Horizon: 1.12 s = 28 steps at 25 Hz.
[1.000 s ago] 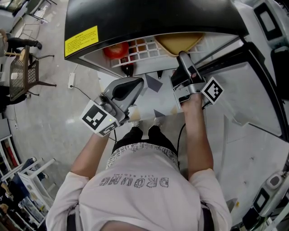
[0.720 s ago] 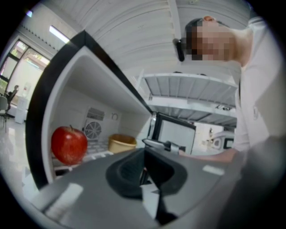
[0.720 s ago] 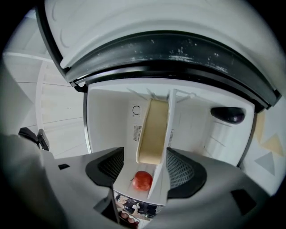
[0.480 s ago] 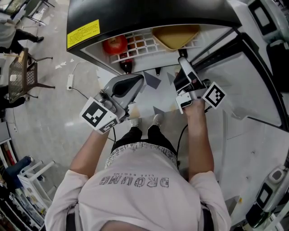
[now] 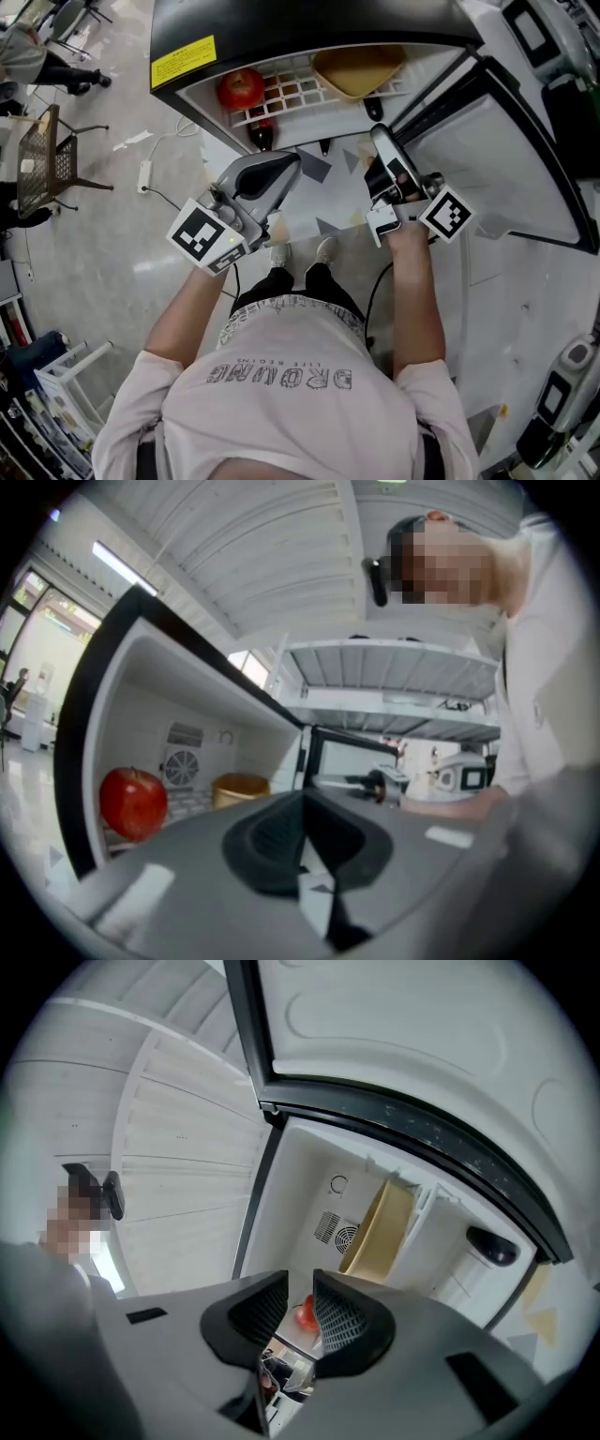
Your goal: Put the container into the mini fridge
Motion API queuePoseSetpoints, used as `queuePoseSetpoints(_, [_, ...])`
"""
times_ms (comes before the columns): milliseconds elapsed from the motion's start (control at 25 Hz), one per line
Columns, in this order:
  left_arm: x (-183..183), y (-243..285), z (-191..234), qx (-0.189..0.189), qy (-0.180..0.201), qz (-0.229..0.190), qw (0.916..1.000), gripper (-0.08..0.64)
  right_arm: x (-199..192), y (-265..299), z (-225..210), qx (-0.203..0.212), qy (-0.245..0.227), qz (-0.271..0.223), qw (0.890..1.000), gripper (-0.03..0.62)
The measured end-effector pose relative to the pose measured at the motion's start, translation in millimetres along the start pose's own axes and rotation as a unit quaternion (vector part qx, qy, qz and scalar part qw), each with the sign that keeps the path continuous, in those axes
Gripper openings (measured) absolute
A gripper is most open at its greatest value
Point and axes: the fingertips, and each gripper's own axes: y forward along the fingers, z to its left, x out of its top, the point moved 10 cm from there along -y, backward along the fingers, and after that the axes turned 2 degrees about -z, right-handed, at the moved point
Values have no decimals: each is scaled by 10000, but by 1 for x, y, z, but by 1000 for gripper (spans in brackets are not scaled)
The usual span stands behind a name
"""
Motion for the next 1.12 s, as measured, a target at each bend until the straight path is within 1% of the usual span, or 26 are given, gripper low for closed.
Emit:
queuePoseSetpoints(240, [4,-5,-6,-40,43,-62,10000,6,-3,-8,20,49,-291,50,9996,30])
queuePoseSetpoints(400, [7,-8,-8,-65,61,-107,9999,6,-8,-10,32,63,-503,127,9986,14])
queuePoseSetpoints(640, [11,-13,-10,-87,100,-165,9998,6,-13,-15,43,35,-656,171,9977,4])
queuePoseSetpoints(1120, [18,-20,-7,-166,135,-243,9995,6,-23,-15,64,53,-955,252,9951,2])
